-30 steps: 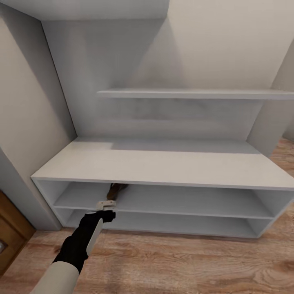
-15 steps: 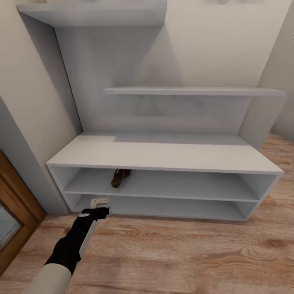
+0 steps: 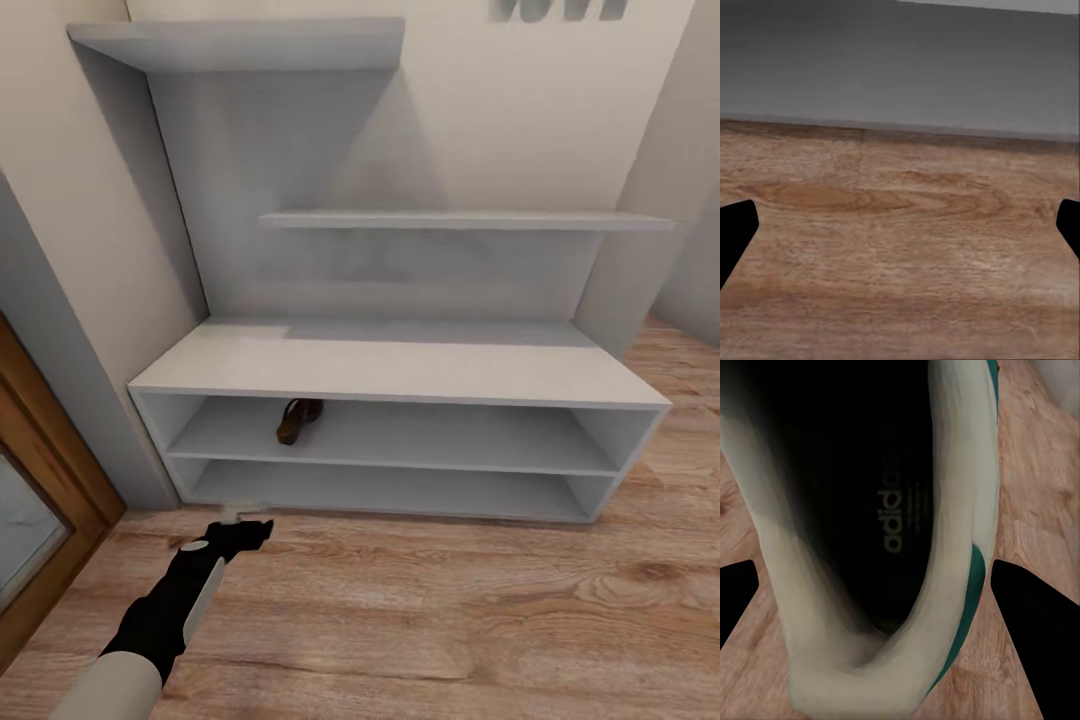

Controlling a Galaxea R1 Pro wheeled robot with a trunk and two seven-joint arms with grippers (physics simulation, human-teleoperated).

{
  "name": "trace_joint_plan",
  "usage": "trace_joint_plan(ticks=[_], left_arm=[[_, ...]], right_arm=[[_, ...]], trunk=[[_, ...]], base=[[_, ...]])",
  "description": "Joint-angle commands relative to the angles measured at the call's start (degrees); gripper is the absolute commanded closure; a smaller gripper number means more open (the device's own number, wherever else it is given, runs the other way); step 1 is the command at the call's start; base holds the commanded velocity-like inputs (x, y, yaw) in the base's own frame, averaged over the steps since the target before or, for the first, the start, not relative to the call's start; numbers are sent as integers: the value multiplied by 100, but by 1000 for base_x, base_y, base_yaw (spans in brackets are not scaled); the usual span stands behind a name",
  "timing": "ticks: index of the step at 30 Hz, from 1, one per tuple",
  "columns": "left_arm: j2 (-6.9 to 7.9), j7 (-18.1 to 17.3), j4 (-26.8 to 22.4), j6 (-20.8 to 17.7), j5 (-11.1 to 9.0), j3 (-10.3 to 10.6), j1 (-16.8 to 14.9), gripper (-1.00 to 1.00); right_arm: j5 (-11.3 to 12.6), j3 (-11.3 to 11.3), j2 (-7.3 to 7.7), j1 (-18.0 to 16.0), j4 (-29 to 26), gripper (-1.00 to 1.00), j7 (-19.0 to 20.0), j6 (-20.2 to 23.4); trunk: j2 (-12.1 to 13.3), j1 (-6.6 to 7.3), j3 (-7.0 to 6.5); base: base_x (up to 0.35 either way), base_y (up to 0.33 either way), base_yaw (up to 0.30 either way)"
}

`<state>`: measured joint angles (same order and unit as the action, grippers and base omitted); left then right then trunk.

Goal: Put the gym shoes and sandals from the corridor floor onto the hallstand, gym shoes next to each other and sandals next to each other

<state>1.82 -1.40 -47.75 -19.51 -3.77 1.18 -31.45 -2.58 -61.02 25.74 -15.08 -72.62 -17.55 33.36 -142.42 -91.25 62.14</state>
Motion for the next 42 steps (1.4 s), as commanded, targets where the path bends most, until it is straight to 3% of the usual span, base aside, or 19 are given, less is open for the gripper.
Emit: trace_joint_plan(ticks=[1,7,25,34,42], left_arm=[[6,-238,-7,-32,-36,10,-3,-100],[3,-463,-7,-35,-36,13,-2,-100],[2,-484,123,-27,-36,13,-2,-100],[2,-484,127,-27,-36,9,-2,-100],[9,-548,175,10,-36,6,-3,-100]], right_arm=[[-25,-3,1,-4,-5,100,-3,39],[-24,-6,1,-4,-5,100,-3,39],[-27,2,1,-4,2,100,-3,39],[-27,2,1,-4,2,100,-3,39],[-32,2,1,-4,1,100,-3,39]], trunk=[[-2,1,5],[-2,1,5],[-2,1,5],[-2,1,5],[-2,1,5]], base=[[0,-53,0],[0,-251,0],[-156,-294,0],[-296,-76,0],[-45,-2,0]])
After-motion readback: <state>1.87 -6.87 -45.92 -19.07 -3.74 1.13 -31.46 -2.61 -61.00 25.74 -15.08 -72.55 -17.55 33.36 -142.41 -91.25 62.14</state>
